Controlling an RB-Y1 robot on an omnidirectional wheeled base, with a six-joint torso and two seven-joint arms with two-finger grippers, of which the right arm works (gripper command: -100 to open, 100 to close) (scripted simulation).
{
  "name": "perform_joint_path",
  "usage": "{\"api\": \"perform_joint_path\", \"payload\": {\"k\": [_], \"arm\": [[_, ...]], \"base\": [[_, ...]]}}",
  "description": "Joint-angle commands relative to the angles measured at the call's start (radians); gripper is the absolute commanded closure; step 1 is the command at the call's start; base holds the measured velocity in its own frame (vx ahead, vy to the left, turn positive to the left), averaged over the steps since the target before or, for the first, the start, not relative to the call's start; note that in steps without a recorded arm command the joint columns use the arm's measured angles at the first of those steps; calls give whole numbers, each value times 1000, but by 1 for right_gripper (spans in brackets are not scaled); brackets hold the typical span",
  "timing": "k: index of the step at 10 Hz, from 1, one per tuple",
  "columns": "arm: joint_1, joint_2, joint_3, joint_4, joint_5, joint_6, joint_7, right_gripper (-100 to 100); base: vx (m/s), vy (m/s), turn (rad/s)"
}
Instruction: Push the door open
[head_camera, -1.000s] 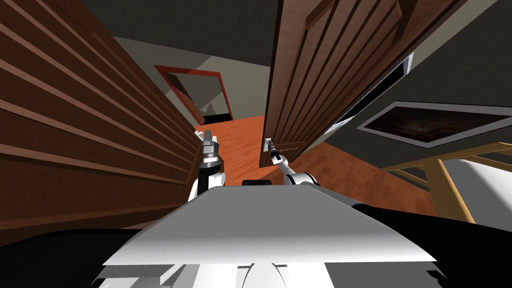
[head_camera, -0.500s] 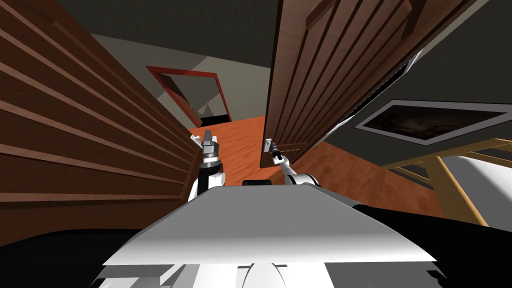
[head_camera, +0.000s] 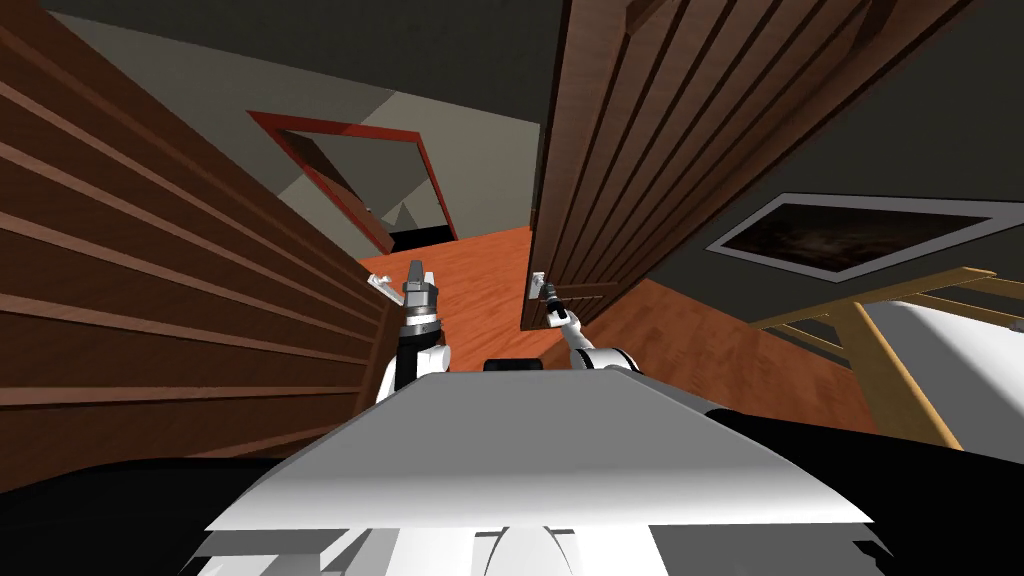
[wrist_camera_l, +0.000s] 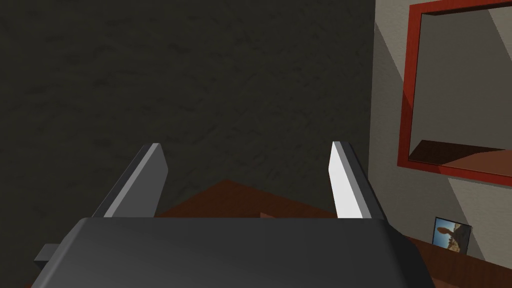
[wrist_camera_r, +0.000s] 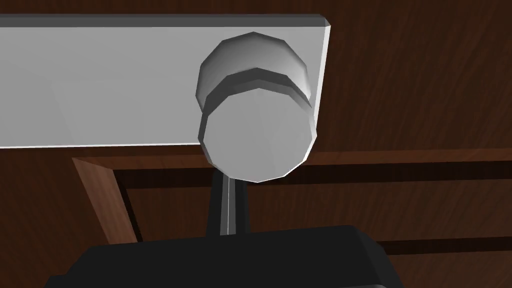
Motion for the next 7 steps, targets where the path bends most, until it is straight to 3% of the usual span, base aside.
{"api": "perform_joint_path", "payload": {"k": [1,6,7], "arm": [[3,2,6,-3,1,1,-6,-100],[3,23,20,-7,2,4,-15,-100],[5,19,20,-12,2,7,-16,-100]], "base": [[-193,-20,12],[-217,6,-15],[-91,16,-7]]}}
